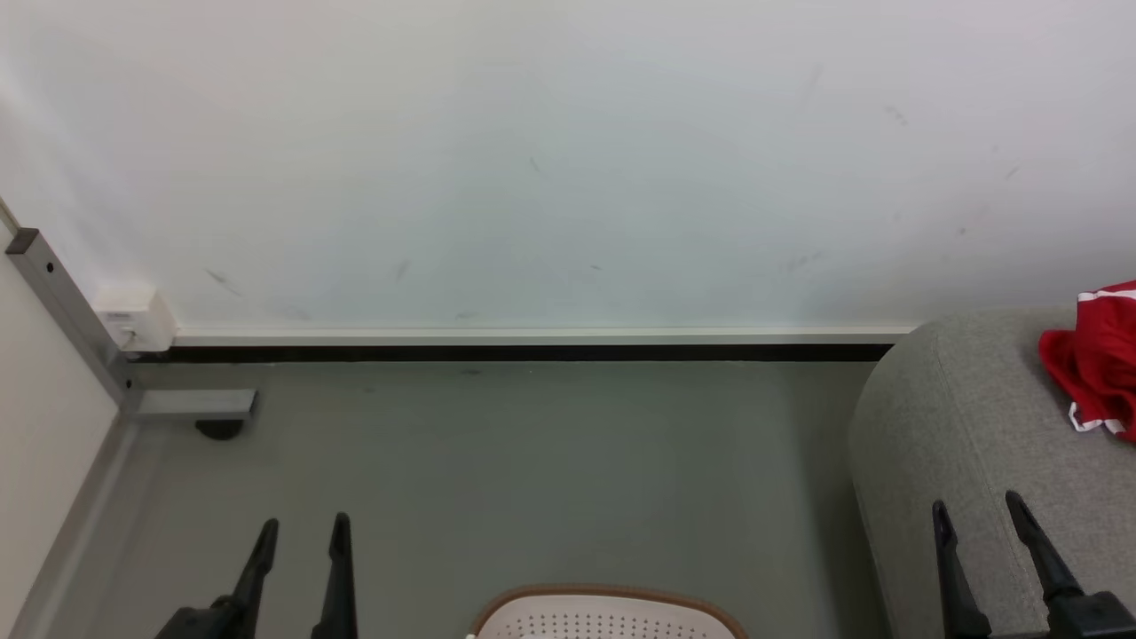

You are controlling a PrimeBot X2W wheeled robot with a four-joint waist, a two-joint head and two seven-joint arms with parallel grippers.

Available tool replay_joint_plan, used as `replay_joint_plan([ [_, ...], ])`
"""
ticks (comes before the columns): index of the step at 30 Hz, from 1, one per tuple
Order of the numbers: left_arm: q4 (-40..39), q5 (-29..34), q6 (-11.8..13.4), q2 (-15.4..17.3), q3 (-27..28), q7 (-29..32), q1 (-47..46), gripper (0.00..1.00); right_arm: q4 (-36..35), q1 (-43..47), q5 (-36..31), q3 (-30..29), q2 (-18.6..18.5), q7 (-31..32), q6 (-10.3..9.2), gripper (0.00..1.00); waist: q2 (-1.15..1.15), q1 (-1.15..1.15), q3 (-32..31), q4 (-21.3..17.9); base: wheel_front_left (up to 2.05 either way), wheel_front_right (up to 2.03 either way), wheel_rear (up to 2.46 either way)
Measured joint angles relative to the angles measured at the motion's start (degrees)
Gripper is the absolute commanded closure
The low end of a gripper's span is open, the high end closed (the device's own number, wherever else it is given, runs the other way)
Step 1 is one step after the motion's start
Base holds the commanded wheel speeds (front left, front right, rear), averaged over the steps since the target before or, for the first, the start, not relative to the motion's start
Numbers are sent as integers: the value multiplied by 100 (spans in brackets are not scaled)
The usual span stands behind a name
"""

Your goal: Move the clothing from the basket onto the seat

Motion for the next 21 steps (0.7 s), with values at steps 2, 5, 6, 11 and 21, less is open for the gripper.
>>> replay_joint_plan([
  [2, -47, 99, -90, -76, 136, 0, 103, 0, 18, 180, 53, 62, 20, 0, 1, 0, 0, 0, -62, 15, 0, 0, 0],
  [5, -40, 249, -233, -172, 290, -1, 224, 0, 94, 386, 224, 114, 13, 0, 1, 0, 0, 1, -117, 11, 0, 0, 0],
  [6, -36, 288, -276, -210, 333, -1, 263, 0, 105, 435, 264, 132, 14, 0, 1, 0, 0, 1, -128, 7, 0, 0, 0],
  [11, 11, 434, -475, -319, 512, -1, 318, 0, 107, 483, 349, 175, 14, 0, 1, 0, 0, 2, -137, -50, 0, 0, 0],
  [21, 111, 695, -806, -464, 632, -2, 282, 0, 80, 267, 338, 219, 14, 0, 1, 0, 0, 3, 3, -245, 0, 0, 0],
])
